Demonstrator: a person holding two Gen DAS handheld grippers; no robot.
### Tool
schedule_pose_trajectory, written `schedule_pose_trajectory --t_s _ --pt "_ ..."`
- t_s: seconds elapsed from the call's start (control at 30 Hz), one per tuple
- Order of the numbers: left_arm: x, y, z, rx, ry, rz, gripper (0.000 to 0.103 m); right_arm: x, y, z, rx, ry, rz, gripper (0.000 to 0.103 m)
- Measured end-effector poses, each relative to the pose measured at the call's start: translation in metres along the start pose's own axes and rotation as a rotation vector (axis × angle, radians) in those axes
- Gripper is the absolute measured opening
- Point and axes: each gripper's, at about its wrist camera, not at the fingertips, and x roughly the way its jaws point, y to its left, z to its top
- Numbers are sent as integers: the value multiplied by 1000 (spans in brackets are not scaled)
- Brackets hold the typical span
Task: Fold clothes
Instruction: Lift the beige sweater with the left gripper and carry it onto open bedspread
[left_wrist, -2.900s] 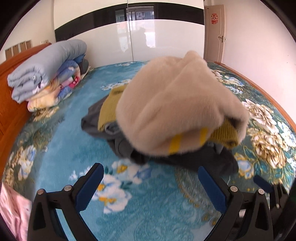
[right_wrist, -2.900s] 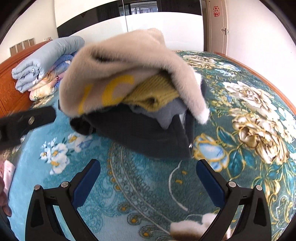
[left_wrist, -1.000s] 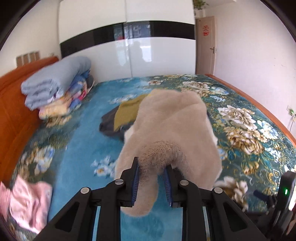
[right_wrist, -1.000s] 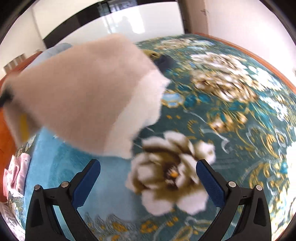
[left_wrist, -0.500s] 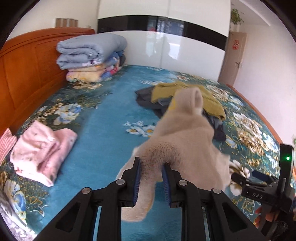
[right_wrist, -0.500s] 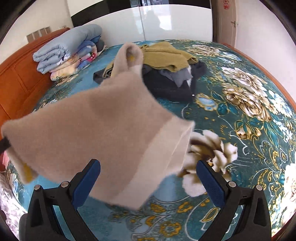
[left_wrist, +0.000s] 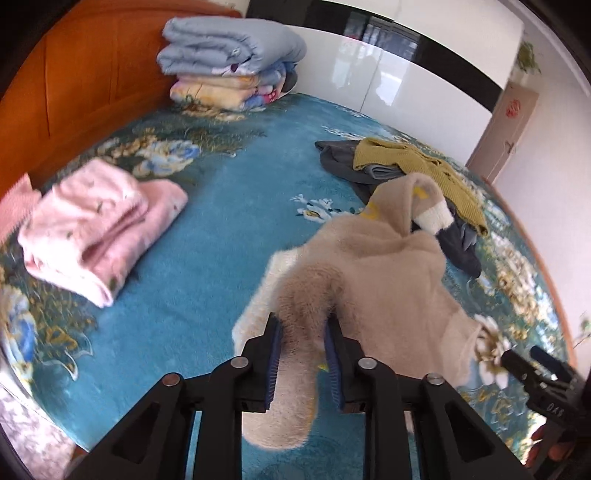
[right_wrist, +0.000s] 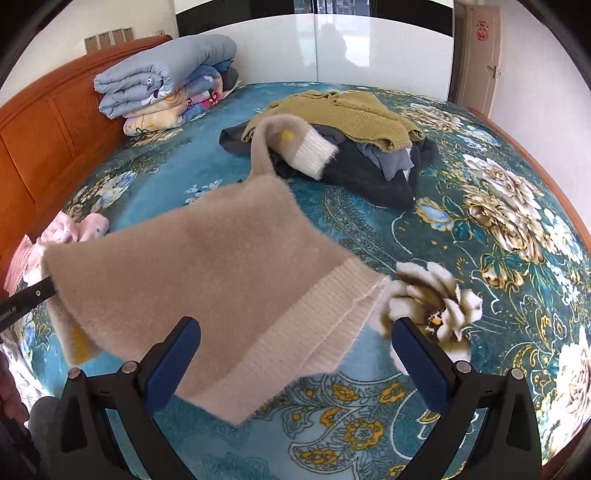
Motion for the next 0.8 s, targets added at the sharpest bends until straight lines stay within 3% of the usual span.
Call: schedule_pose_trajectory --t_s 0.1,0.17,0.2,0.23,0.3,0.43,0.57,0.7,0.8 --pt "-8 7 -2 -2 -11 -53 32 -1 14 1 -31 2 0 103" --pt "-16 15 -4 -15 -22 -112 49 -1 26 2 -62 8 9 103" --pt "-21 20 -5 -28 -26 -147 69 -2 33 3 -80 5 16 103" --pt "-25 26 -5 -41 -29 -179 77 -4 41 5 -99 -2 23 103" --pt "-32 39 -7 -62 -39 -225 79 -8 57 8 -139 -18 38 103" --pt "-35 78 -12 -165 -56 -153 81 -13 104 14 -269 -43 95 103" --pt "-37 118 -21 -292 -56 -132 81 -14 162 13 -438 -54 162 103" --pt "-44 137 -27 -331 -68 -101 81 -5 212 9 -611 -57 87 103" --pt "-46 142 -30 -350 -65 -105 81 7 229 12 -633 -23 100 103"
